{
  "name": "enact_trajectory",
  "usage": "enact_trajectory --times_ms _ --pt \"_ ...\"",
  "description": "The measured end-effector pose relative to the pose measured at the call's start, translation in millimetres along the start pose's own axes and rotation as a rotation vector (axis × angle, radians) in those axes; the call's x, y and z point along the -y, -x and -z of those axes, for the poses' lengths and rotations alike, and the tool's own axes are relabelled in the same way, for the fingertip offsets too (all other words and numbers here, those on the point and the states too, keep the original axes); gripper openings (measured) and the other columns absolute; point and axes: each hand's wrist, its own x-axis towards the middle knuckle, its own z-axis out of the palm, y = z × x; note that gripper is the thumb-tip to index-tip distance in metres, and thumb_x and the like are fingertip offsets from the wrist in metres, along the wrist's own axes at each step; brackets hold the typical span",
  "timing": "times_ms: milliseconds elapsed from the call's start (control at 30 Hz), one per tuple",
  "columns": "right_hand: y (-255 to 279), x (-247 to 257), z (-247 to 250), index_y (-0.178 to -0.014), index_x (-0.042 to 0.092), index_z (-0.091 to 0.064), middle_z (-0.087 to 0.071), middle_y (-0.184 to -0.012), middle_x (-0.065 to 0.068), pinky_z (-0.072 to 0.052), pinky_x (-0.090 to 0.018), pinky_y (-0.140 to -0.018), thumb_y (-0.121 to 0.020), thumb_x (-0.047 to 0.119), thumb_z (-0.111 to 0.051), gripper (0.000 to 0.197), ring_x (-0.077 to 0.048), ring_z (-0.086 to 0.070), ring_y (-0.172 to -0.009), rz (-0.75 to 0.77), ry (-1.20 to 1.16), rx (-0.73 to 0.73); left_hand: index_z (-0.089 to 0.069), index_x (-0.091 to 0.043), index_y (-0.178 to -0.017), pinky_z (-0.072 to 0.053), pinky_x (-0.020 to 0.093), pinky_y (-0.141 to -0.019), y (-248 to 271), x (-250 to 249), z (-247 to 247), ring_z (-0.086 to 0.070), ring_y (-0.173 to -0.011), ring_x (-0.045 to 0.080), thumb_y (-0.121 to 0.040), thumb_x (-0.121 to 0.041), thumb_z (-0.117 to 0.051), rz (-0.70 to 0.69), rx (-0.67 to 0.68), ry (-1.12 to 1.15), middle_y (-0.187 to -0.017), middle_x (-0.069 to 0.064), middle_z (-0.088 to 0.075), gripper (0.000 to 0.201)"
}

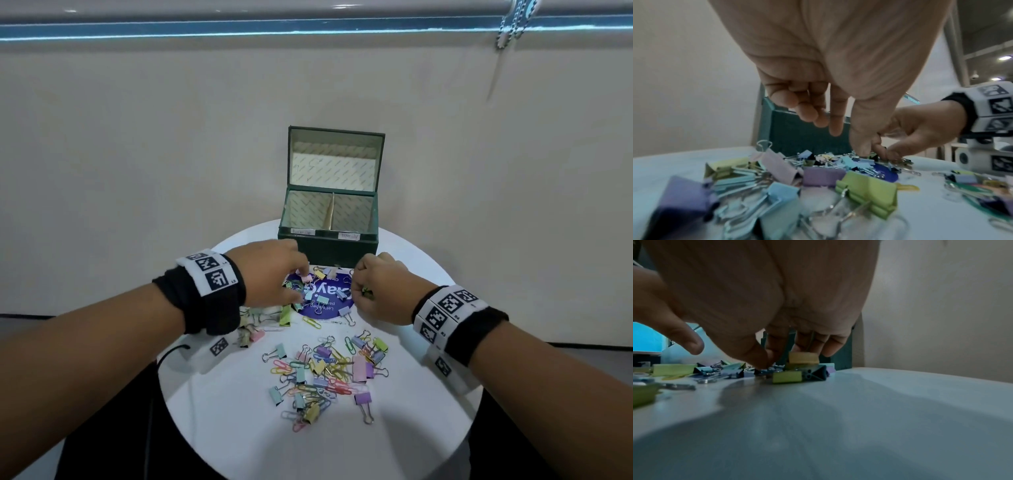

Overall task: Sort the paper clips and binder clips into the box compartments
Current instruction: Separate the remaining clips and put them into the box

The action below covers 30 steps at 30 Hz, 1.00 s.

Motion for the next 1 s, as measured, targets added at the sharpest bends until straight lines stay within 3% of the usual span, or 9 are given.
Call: enact_trajectory --times_ms 133,200,267,367,533,633,733,867,1000 --pt "0.2 0.3 7.9 -0.088 0.027 -0.061 -0.060 -0.107 0.008 -0.046 -0.034 -0.090 -0.093 0.029 -0.058 0.006 -0.014 -0.048 -0.101 0.043 -0.091 -0.094 -0.067 -0.041 -0.112 -0.050 0.032 -0.082 0.8 -19.8 -6.0 -0.050 -0.097 0.009 -0.086 -0.052 -0.066 -0.160 0.082 -0.052 -0.101 -0.012 -0.048 0.028" --pt "3.0 3.4 11.8 -0.092 0.024 -0.058 -0.065 -0.093 0.004 -0.052 -0.037 -0.081 -0.095 0.022 -0.054 0.005 -0.018 -0.056 -0.088 0.026 -0.198 -0.093 -0.069 -0.040 -0.114 -0.048 0.030 -0.078 0.1 -30.3 -11.6 -0.049 -0.097 0.009 -0.089 -0.049 -0.065 -0.221 0.123 -0.114 -0.099 -0.012 -0.047 0.028" --pt "7.8 9.1 15.7 -0.098 0.024 -0.052 -0.063 -0.079 0.001 -0.052 -0.038 -0.069 -0.098 0.015 -0.045 0.011 -0.021 -0.060 -0.073 -0.007 -0.288 -0.009 -0.070 -0.037 -0.113 -0.049 0.030 -0.079 -2.2 -35.8 -14.6 -0.050 -0.098 0.010 -0.092 -0.045 -0.062 -0.256 0.121 -0.172 -0.099 -0.011 -0.049 0.024" --pt "16.7 20.1 20.3 -0.097 0.021 -0.057 -0.056 -0.077 0.008 -0.046 -0.033 -0.070 -0.096 0.014 -0.045 0.013 -0.015 -0.054 -0.073 0.028 -0.298 0.169 -0.071 -0.033 -0.105 -0.052 0.035 -0.082 -2.6 -39.6 -13.8 -0.052 -0.099 0.013 -0.094 -0.040 -0.058 -0.273 0.111 -0.211 -0.101 -0.009 -0.053 0.019" --pt "23.8 25.4 17.1 -0.094 0.030 -0.063 -0.054 -0.071 0.010 -0.046 -0.028 -0.065 -0.083 0.040 -0.070 0.017 -0.005 -0.051 -0.066 0.031 -0.128 0.348 -0.059 -0.027 -0.082 -0.054 0.036 -0.076 7.5 -19.7 -3.5 -0.057 -0.080 0.013 -0.087 -0.027 -0.056 -0.137 -0.005 0.038 -0.086 -0.010 -0.060 0.006" --pt "22.7 25.0 14.7 -0.093 0.029 -0.066 -0.055 -0.070 0.011 -0.046 -0.026 -0.064 -0.087 0.034 -0.068 0.008 -0.005 -0.051 -0.067 0.030 -0.119 0.315 -0.059 -0.033 -0.094 -0.055 0.034 -0.074 17.1 4.8 8.5 -0.061 -0.077 0.008 -0.091 -0.023 -0.059 -0.017 -0.057 0.267 -0.084 -0.013 -0.064 0.011" --pt "21.3 25.2 13.7 -0.086 0.029 -0.066 -0.057 -0.068 0.011 -0.048 -0.028 -0.065 -0.087 0.039 -0.068 0.010 -0.006 -0.052 -0.064 0.018 -0.130 0.298 -0.061 -0.042 -0.109 -0.052 0.027 -0.076 30.1 26.9 12.8 -0.061 -0.078 0.004 -0.097 -0.019 -0.053 0.056 -0.004 0.323 -0.091 -0.017 -0.060 0.028" --pt "19.9 27.7 14.2 -0.090 0.029 -0.068 -0.055 -0.066 0.012 -0.043 -0.024 -0.060 -0.087 0.040 -0.069 0.012 -0.004 -0.050 -0.062 0.036 -0.107 0.305 -0.070 -0.034 -0.090 -0.050 0.030 -0.084 45.2 38.8 5.6 -0.060 -0.082 0.001 -0.093 -0.010 -0.048 0.115 0.148 0.322 -0.095 -0.013 -0.060 0.032" --pt "19.8 29.7 13.9 -0.092 0.026 -0.070 -0.055 -0.063 0.013 -0.042 -0.018 -0.057 -0.088 0.022 -0.063 0.009 -0.003 -0.049 -0.058 0.058 -0.114 0.304 -0.070 -0.035 -0.098 -0.043 0.024 -0.079 54.9 23.8 -2.1 -0.053 -0.084 0.005 -0.094 -0.030 -0.052 0.058 0.211 0.151 -0.093 -0.013 -0.047 0.018"
